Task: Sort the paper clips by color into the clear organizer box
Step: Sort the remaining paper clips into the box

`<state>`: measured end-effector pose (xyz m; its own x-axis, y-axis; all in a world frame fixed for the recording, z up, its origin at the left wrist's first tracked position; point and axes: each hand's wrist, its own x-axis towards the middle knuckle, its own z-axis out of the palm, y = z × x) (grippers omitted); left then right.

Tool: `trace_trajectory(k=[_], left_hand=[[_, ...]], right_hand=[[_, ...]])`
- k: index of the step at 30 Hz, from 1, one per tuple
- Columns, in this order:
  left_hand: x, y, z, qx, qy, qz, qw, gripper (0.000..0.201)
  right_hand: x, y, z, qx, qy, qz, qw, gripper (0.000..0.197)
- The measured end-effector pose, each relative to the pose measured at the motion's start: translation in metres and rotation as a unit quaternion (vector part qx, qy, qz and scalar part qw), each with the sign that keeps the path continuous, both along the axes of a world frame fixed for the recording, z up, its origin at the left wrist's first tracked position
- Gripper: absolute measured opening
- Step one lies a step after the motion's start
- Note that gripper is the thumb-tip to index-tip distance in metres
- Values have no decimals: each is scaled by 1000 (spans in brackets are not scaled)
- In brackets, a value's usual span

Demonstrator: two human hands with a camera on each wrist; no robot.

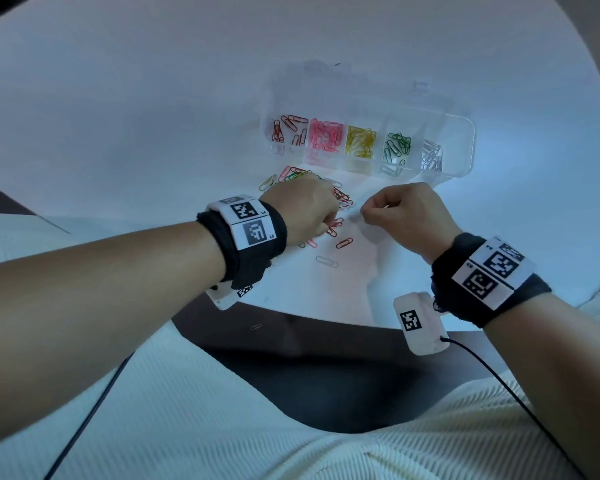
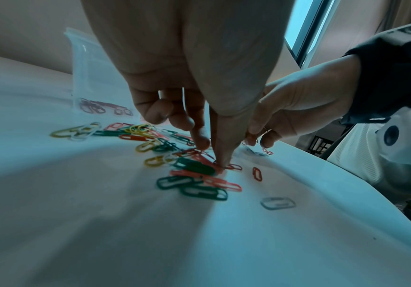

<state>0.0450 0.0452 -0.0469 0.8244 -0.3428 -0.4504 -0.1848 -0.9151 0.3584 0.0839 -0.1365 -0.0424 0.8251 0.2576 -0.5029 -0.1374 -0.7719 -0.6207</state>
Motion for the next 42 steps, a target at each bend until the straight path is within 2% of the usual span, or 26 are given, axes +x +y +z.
trace_trajectory(k=[3, 6, 8, 9, 10, 12, 14, 15, 17, 22, 24, 25, 27, 29, 31, 33, 37, 40, 42], left_hand=[[1, 0, 1, -16, -8, 11, 1000, 17], [1, -1, 2, -54, -14, 14, 998, 13], [-2, -3, 1, -69, -9, 10, 998, 10], [-3, -4, 0, -72, -1, 7, 997, 10], [-4, -5, 0, -69, 9, 4, 998, 11], [-4, -5, -1, -47, 21, -6, 999, 14], [-3, -5, -1, -31, 22, -19, 999, 17], [-3, -5, -1, -27, 19, -24, 999, 17], [-4, -5, -1, -23, 10, -26, 999, 16], [-5, -4, -1, -76, 0, 33, 997, 24], [-2, -6, 5, -117, 8, 83, 990, 18], [0, -7, 8, -141, 9, 123, 982, 14], [4, -7, 9, -184, 31, 209, 960, 25], [6, -8, 8, -214, 92, 241, 942, 33], [5, -7, 5, -216, 140, 232, 938, 36], [3, -7, 2, -215, 118, 220, 944, 40], [3, -9, 2, -192, 81, 213, 955, 23], [0, -6, 4, -131, 32, 127, 983, 11], [-2, -4, 1, -93, 7, 58, 994, 20]], right_hand=[[0, 3, 7, 95, 93, -83, 988, 13], [-3, 3, 12, 201, 220, -154, 942, 24], [-4, 1, 12, 220, 251, -162, 928, 25], [-5, 1, 12, 214, 250, -149, 933, 24], [-5, 1, 11, 183, 229, -113, 950, 24], [-6, 2, 11, 55, 138, 24, 989, 21], [-11, 4, 7, -52, 28, 155, 986, 11], [-14, 6, 6, -78, -6, 191, 978, 5], [-20, 7, 1, -109, -45, 229, 966, 10], [-24, 8, -3, -169, -76, 237, 954, 8], [-27, 10, -3, -189, -69, 236, 951, 11], [-28, 10, -3, -201, -67, 234, 949, 15], [-29, 11, -6, -220, -71, 229, 946, 20], [-30, 10, -9, -229, -78, 226, 944, 23], [-31, 9, -10, -241, -84, 228, 940, 24], [-30, 8, -10, -242, -77, 227, 940, 24], [-21, 2, -7, -205, -38, 203, 957, 19], [-12, -4, 1, -182, -21, 191, 964, 17], [-10, -7, 4, -188, -21, 201, 961, 20]])
